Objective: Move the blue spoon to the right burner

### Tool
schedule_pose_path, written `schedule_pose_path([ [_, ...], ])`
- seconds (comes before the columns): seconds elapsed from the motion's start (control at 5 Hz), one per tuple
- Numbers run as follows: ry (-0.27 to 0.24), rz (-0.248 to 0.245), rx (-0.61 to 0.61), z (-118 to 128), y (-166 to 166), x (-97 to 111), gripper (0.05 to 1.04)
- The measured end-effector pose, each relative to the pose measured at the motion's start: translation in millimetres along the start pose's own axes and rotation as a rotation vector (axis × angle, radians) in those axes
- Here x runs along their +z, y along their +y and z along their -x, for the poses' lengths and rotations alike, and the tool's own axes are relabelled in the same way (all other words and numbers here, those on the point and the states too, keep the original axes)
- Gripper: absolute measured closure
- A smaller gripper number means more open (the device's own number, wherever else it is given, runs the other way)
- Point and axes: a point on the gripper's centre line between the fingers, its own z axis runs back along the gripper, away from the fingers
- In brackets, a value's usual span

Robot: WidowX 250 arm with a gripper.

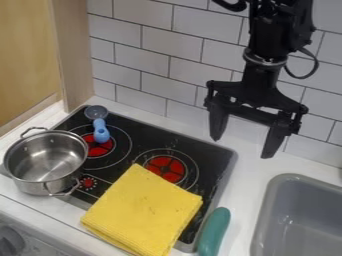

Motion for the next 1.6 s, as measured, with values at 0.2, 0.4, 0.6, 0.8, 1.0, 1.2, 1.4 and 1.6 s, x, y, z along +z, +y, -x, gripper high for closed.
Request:
schedule_pose_path([
  [0.2,0.064,-0.018,-0.001,13.5,4.1,-15.6,0.085],
  [0.4,0.092,-0.006,0.076,7.6,34.6,-19.7,0.085],
  [0.6,0.134,-0.027,0.157,6.7,65.3,-26.6,0.085],
  [0.8,0.142,-0.064,0.239,4.4,91.0,-24.2,0.085],
  [1.0,0.175,-0.114,0.391,10.8,131.9,-25.1,0.085],
  [1.2,0.152,-0.129,0.541,4.7,167.9,-22.3,0.085],
  [1.4,0.173,-0.129,0.600,3.0,183.4,-31.1,0.085],
  [1.6,0.129,-0.129,0.697,-8.4,197.4,-34.9,0.085],
])
